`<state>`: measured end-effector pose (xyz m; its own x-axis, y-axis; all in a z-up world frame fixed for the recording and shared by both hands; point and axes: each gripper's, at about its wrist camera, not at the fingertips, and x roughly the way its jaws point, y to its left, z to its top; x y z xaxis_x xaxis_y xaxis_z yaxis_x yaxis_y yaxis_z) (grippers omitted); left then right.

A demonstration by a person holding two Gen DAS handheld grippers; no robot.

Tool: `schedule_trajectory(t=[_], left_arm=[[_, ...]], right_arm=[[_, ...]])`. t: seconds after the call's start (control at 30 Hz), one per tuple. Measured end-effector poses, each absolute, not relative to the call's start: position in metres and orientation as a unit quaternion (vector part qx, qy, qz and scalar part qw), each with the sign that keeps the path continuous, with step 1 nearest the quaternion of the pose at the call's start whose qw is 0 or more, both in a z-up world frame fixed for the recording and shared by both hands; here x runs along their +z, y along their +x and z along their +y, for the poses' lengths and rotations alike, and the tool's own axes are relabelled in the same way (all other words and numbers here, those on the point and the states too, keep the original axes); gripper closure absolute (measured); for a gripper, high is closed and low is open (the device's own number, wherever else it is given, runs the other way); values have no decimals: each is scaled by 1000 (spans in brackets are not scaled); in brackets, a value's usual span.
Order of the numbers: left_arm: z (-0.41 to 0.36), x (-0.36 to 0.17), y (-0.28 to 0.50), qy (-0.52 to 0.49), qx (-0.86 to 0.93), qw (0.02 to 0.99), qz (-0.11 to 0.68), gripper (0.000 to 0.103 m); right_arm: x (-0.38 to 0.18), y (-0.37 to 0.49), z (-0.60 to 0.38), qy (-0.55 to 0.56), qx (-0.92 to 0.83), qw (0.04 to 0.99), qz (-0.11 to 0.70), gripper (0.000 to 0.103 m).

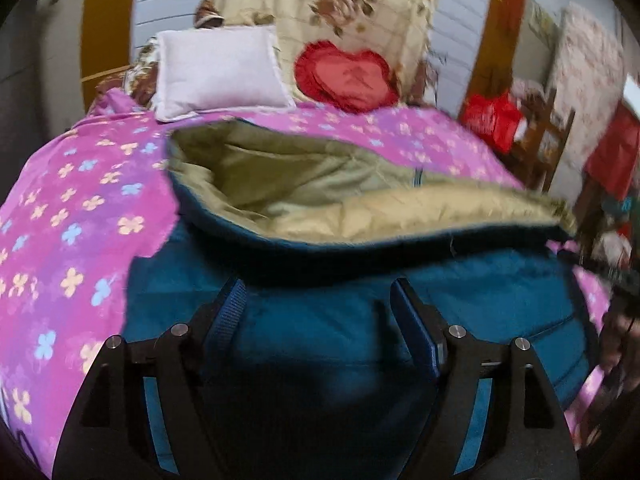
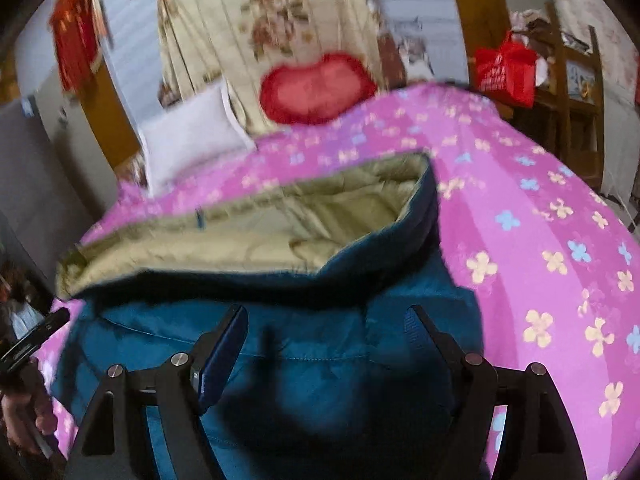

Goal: Fold large clothes

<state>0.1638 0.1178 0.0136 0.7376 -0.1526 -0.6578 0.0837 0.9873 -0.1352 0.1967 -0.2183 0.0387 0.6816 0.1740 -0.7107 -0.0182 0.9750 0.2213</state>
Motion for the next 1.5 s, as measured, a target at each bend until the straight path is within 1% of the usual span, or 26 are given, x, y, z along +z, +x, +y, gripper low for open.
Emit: schedule_trajectory(t=[0.17,0.3,0.4,0.5,0.7,0.73,0.77,0.8,0.83,0.87,0.9,0.93,1.0,1.13,1.5], left_arm=[[113,21,215,-32,-33,933,358,28],[119,27,271,-22,-1,933,360,28],[126,18,296,-29,34,922,385,28],[129,10,288,-35,24,921,386,28],[133,0,258,10,47,923,381,28],[136,-4,256,23,61,923,380,28],[139,-11,255,37,78,921,381,28],[145,-21,256,47,97,914,391,28],[155,-31,256,29,107,907,407,28],[168,-37,254,-11,104,905,412,27],[176,-39,252,-33,106,905,410,26],[184,-42,249,-52,118,903,409,25],[190,-46,246,-70,123,904,404,25],[188,-48,243,-70,135,902,403,24],[189,-51,237,-93,127,900,406,23]], right_arm=[[29,240,-206,91,36,899,426,25],[24,265,-209,114,32,901,418,25],[24,273,-214,129,30,904,407,25],[28,267,-216,132,31,907,400,25],[51,235,-201,63,34,921,383,24],[50,232,-199,57,37,920,386,21],[46,231,-197,53,46,917,393,14],[40,232,-197,49,51,914,400,10],[29,236,-197,42,51,908,413,6],[12,244,-199,30,34,899,436,6],[2,249,-204,33,30,896,441,6],[-4,253,-212,58,38,899,433,5],[-9,259,-219,68,29,904,421,5],[-18,270,-215,52,25,910,411,5],[-19,269,-221,71,41,907,413,5]])
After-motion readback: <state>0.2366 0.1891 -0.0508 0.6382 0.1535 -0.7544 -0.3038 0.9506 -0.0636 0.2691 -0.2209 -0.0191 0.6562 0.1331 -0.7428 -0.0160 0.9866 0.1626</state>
